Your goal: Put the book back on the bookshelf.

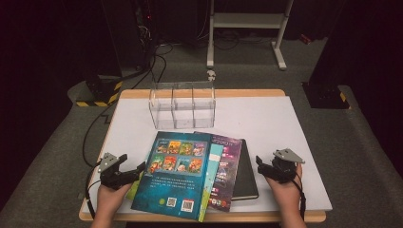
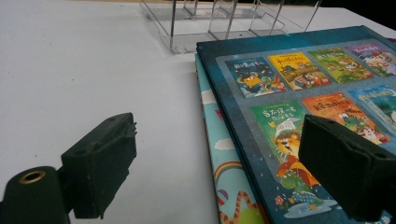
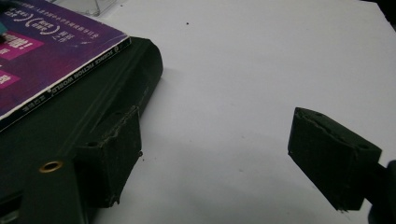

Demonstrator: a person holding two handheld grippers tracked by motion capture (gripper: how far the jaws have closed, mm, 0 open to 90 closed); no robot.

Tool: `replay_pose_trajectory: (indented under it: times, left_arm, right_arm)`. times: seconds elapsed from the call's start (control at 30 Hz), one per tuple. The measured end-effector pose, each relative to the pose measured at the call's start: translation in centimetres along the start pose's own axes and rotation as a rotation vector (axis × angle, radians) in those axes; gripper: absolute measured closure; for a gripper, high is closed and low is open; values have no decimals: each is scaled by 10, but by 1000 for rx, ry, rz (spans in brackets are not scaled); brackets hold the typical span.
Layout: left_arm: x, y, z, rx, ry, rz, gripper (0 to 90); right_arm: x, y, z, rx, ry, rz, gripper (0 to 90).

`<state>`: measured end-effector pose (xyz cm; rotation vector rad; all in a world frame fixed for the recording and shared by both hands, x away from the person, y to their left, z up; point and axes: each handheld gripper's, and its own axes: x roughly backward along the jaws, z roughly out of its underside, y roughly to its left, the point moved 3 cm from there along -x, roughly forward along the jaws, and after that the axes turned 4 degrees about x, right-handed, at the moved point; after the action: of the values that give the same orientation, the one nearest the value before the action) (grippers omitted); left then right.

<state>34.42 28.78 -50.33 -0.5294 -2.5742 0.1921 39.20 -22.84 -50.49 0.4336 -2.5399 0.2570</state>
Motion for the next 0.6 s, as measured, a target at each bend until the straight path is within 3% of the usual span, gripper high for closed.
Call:
replay_pose_trajectory:
  times: [0.3, 0.43, 0.6]
  left_arm:
    - [-1, 3, 0, 27, 32, -11, 136]
    - [0, 2, 1, 32, 41, 6, 138]
    - [-1, -2, 9, 16, 95, 38, 142]
  right_arm:
    - [0, -1, 2, 4, 18, 1, 168]
    - [-1, -1, 2, 1, 16, -7, 168]
    - [-3, 2, -3, -3, 2, -24, 173]
